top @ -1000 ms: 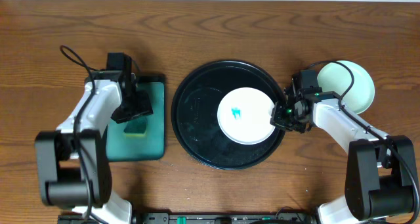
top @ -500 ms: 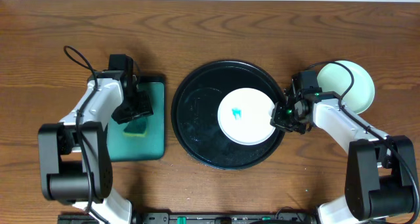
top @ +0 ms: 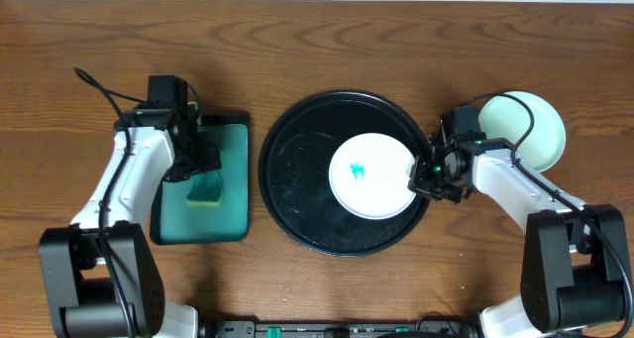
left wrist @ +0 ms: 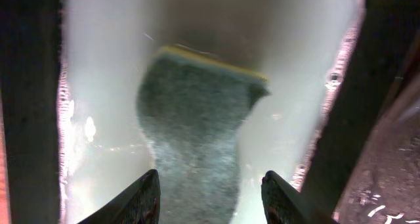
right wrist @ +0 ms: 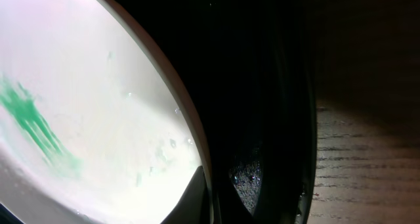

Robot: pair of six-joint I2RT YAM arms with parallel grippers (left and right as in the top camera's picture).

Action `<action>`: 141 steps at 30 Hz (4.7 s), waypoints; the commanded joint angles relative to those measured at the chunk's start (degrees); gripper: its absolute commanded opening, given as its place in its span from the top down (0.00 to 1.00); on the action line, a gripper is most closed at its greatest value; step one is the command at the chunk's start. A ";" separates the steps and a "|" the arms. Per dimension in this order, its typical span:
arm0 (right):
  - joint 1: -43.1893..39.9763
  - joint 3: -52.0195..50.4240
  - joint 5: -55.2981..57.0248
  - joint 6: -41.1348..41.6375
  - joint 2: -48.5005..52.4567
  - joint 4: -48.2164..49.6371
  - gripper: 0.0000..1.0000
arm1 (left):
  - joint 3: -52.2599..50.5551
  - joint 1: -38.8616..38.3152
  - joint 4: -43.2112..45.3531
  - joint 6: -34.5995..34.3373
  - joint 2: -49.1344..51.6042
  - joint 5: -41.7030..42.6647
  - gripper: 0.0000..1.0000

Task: Clean dirty plates on tray and stack at the side
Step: 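Reach the left gripper into the soapy tray and grasp the sponge, then lift the green sponge out of the soapy tray with the left gripper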

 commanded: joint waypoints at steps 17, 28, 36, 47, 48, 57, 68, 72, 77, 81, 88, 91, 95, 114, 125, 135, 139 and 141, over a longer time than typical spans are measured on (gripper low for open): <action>0.94 -0.11 -0.02 -0.85 0.50 -0.07 0.99 | -3.85 2.99 1.77 3.85 1.29 4.02 0.55; 0.94 -0.11 -0.04 -0.85 0.50 -0.13 0.99 | -3.98 2.99 3.17 3.85 3.61 4.04 0.55; 0.94 -0.11 -0.04 -0.85 0.50 -0.50 0.99 | -3.98 2.99 4.85 3.67 6.54 4.04 0.60; 0.94 -0.11 -0.04 -0.85 0.50 -0.92 0.99 | -3.98 2.99 5.95 3.67 8.66 4.04 0.63; 0.94 -0.11 -0.04 -0.85 0.50 -0.96 0.99 | -3.98 2.99 6.14 3.67 8.81 4.04 0.63; 0.94 -0.11 -0.02 -0.85 0.50 -1.11 0.99 | -3.98 2.99 6.93 3.67 11.15 4.07 0.47; 0.94 -0.11 -0.04 -0.87 0.50 -1.40 0.99 | -3.87 2.99 6.75 3.63 11.96 4.52 0.58; 0.94 -0.11 -0.02 -0.87 0.50 -1.40 0.99 | -3.87 2.99 6.73 3.43 11.39 6.40 0.45; 0.94 -0.11 -0.04 -0.87 0.50 -1.77 0.99 | -3.80 2.99 6.47 3.23 8.28 6.82 0.44; 0.94 -0.11 -0.04 -0.85 0.50 -1.79 0.99 | -3.80 2.99 5.86 3.23 2.99 6.82 0.46; 0.94 -0.11 -0.04 -0.85 0.50 -1.51 0.99 | -3.82 2.99 3.30 3.02 -3.26 6.84 0.46; 0.94 -0.11 -0.04 -0.85 0.50 -1.27 0.99 | -3.82 2.99 3.02 3.02 -2.84 6.84 0.46; 0.94 -0.11 -0.04 -0.85 0.50 -1.31 0.99 | -3.82 2.99 3.34 3.02 -1.92 6.82 0.46; 0.94 -0.11 -0.04 -0.87 0.50 -2.05 0.99 | -3.82 2.99 6.54 3.04 7.26 6.78 0.92; 0.94 -0.11 -0.04 -0.87 0.50 -2.25 0.99 | -3.82 2.99 6.38 3.89 7.28 6.82 0.93; 0.94 -0.11 -0.07 -0.90 0.50 -3.13 0.99 | -3.65 2.99 4.81 2.97 0.20 7.21 0.93; 0.94 -0.11 -0.13 -1.86 0.50 -3.04 0.99 | -3.65 2.99 4.59 3.02 -9.09 7.17 0.93; 0.94 -0.11 -0.09 -2.71 0.50 -2.99 0.99 | -3.65 2.99 4.61 3.04 -14.05 6.99 0.93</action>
